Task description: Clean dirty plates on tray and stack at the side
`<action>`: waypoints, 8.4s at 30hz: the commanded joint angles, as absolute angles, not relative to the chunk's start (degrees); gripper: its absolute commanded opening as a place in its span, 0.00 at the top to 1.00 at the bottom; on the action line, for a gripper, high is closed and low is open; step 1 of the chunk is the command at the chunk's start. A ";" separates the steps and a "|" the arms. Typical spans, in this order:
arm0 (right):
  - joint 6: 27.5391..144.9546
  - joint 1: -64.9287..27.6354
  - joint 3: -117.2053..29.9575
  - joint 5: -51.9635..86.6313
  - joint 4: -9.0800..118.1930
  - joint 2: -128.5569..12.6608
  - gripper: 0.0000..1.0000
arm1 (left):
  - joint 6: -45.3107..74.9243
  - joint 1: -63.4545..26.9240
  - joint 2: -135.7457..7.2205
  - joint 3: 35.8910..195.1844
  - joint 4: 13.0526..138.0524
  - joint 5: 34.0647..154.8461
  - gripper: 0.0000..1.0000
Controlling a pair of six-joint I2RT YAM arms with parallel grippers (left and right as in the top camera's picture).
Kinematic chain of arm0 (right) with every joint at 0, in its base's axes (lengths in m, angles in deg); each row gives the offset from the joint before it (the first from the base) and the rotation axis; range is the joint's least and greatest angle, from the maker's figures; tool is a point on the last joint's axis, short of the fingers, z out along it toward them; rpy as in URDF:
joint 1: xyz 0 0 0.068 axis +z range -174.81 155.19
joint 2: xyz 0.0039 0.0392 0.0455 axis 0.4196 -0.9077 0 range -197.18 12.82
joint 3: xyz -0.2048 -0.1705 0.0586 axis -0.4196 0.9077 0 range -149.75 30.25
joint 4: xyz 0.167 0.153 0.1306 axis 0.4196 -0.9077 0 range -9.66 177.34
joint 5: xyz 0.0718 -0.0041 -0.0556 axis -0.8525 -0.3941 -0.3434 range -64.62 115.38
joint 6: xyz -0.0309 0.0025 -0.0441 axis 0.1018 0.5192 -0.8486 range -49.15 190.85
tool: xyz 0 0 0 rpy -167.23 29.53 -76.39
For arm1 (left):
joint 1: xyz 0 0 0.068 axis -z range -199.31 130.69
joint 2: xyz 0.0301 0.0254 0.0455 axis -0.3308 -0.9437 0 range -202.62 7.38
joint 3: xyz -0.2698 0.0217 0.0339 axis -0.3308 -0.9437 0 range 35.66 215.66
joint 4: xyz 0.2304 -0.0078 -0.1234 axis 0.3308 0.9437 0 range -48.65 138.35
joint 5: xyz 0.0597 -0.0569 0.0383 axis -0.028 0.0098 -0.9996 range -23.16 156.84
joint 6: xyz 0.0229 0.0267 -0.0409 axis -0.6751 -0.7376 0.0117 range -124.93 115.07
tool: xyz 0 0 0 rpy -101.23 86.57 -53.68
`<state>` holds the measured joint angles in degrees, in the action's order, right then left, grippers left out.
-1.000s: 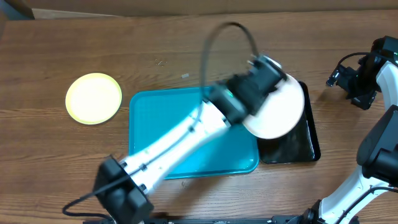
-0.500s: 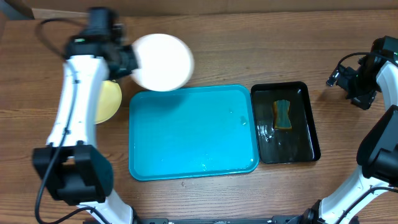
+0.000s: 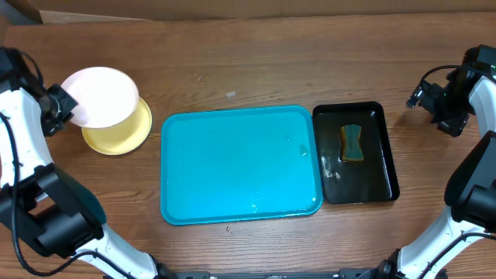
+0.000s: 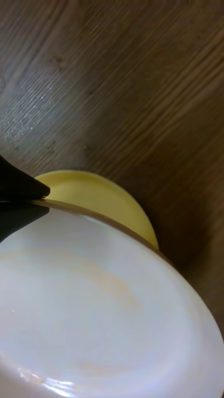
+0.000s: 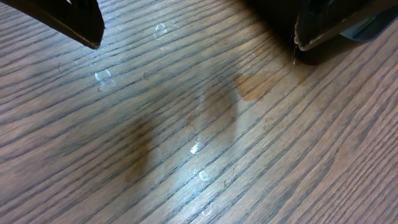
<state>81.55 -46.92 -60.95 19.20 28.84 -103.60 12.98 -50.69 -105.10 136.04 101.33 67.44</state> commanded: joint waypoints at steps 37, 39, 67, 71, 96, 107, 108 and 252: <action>81.74 -47.01 -62.45 18.83 29.04 -102.90 0.00 | -5.60 -39.46 -109.82 135.49 107.50 105.19 0.00; 81.74 -47.01 -62.45 18.83 29.04 -102.90 0.00 | -5.60 -38.06 -109.82 135.49 107.45 105.19 0.00; 81.74 -47.01 -62.45 18.83 29.02 -102.90 0.00 | -5.62 -34.17 -109.82 135.49 107.30 81.28 0.00; 81.74 -47.01 -62.34 18.83 28.99 -102.92 0.00 | -5.62 -34.17 -109.82 135.49 107.30 81.28 0.00; 81.74 -23.60 -62.34 18.83 28.99 -54.40 0.00 | -5.62 -34.17 -109.82 135.49 107.28 81.25 0.00; 75.47 -17.74 -51.42 23.16 42.98 -29.50 0.00 | -5.62 -34.17 -109.82 135.49 107.28 81.28 0.00; 75.47 -17.76 -48.33 23.18 45.76 -26.90 0.00 | -5.62 -34.17 -109.82 135.49 107.28 81.28 0.00; 72.72 -23.60 29.80 22.31 82.74 12.66 0.00 | -4.07 -21.42 -11.42 67.87 32.37 81.67 0.00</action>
<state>73.13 -23.31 29.19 22.59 82.41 12.09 -4.53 -21.90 -14.72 73.24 36.13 81.47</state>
